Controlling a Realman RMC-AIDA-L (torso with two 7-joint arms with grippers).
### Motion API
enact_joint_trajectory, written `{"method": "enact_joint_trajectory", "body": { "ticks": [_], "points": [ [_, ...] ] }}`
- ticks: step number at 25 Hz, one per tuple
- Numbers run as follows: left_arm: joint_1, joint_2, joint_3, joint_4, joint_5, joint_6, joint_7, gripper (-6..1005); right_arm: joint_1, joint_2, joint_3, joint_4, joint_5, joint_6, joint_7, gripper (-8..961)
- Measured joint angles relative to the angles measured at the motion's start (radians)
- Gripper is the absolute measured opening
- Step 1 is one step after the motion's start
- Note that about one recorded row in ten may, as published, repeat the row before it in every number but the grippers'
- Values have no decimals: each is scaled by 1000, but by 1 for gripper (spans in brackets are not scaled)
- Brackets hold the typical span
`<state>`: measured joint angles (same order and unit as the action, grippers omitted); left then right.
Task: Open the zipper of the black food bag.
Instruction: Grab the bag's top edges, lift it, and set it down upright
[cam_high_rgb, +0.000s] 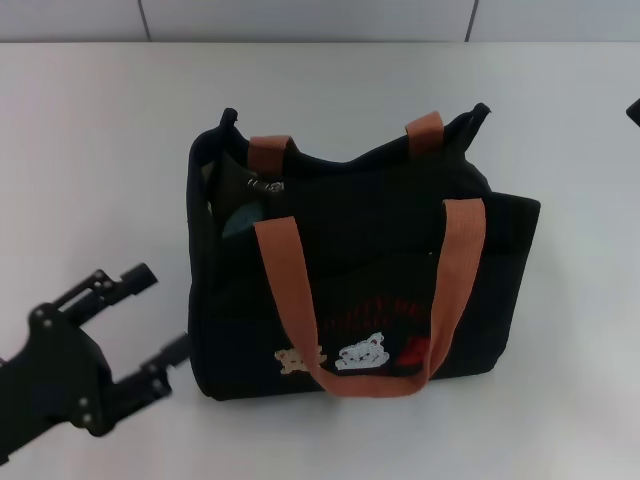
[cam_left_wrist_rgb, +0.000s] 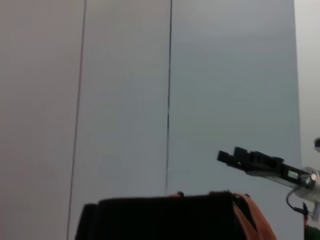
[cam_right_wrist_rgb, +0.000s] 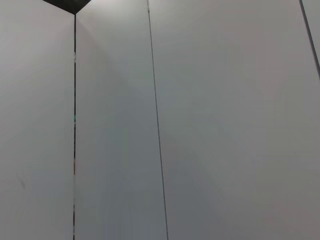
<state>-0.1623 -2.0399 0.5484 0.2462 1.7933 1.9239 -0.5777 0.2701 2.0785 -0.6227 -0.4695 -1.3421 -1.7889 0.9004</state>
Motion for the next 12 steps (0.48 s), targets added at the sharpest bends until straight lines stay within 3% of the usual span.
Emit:
{"method": "enact_joint_trajectory", "body": {
  "ticks": [3,7,12],
  "points": [
    [-10,-18,14,0,0,-59,3,809,0,0,0,0,0,-1,0,738],
    [-28,-31,15,-29,-3,-132,34,830,0,0,0,0,0,-2,0,738],
    [-78,-34,-25,-144,-12,-242,127,835,-3,0,0,0,0,-2,0,738]
  ]
}}
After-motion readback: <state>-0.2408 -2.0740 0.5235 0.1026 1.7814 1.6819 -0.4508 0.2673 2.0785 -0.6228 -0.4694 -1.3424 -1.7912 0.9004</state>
